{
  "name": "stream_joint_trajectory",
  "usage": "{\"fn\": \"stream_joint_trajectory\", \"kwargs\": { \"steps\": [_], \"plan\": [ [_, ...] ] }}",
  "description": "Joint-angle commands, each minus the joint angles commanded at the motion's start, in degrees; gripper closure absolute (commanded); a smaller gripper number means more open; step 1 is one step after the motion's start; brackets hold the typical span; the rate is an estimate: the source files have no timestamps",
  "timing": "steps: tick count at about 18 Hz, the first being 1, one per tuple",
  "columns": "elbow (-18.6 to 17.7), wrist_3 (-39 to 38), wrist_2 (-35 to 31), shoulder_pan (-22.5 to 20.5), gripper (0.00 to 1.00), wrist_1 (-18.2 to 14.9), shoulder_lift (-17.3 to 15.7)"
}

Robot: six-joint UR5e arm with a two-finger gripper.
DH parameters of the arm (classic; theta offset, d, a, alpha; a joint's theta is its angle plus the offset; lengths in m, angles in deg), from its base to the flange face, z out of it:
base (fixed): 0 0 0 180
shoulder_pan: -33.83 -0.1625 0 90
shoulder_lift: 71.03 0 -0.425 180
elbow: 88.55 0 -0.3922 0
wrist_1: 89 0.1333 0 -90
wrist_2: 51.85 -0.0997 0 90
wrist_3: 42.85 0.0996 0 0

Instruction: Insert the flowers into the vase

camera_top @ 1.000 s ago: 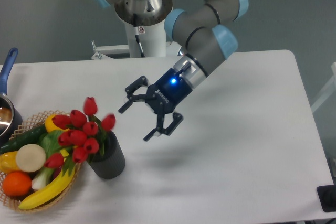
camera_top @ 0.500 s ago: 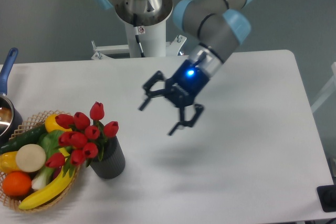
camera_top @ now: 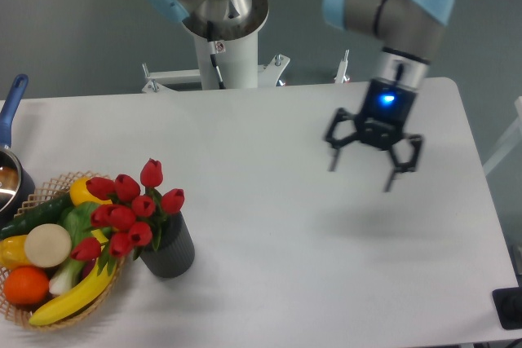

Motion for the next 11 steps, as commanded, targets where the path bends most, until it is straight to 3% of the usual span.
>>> {"fn": "stream_joint_trajectory", "kwargs": {
  "steps": [4,8,11],
  "plan": [
    [0.01,0.70,-14.08,0.17,0.00,-0.62,1.06],
    [-0.43,10.34,-15.24,0.61,0.00,-0.70,0.98],
    [-1.39,12.83,-17.07,0.79,0.00,-0.88,0.63]
  ]
}}
